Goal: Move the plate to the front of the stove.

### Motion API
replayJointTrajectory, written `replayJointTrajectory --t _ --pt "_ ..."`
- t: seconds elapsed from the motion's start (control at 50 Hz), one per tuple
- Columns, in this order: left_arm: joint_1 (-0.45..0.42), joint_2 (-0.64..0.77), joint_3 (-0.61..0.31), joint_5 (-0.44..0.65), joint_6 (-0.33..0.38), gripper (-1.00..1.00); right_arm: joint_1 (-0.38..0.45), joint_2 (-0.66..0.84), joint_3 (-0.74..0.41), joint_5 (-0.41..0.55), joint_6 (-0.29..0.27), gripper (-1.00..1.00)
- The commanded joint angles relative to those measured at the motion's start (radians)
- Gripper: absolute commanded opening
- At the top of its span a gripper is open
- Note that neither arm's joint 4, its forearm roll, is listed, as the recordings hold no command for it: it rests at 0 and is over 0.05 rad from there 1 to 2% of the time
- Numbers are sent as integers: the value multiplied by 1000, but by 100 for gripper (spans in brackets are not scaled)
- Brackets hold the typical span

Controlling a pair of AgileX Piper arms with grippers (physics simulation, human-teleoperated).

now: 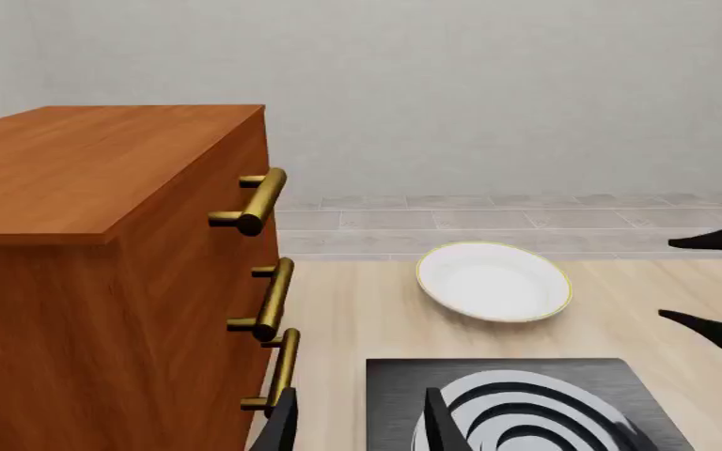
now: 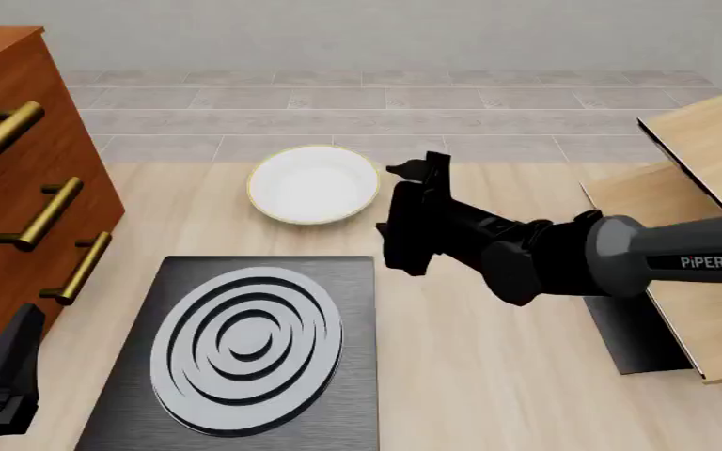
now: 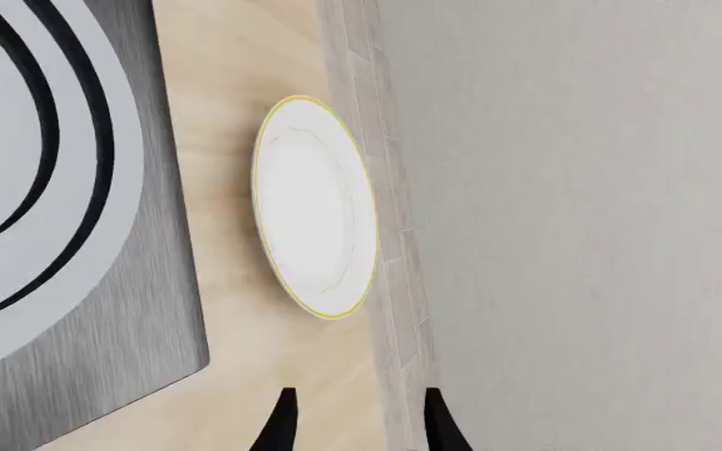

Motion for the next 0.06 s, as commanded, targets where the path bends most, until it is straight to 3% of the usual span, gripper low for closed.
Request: replayJointTrajectory --t 0.02,0.06 --pt "0 0 -1 2 -1 100 -23 -98 148 -88 -29 100" --pt "0 4 -1 0 -4 100 -28 -110 166 -98 -36 100"
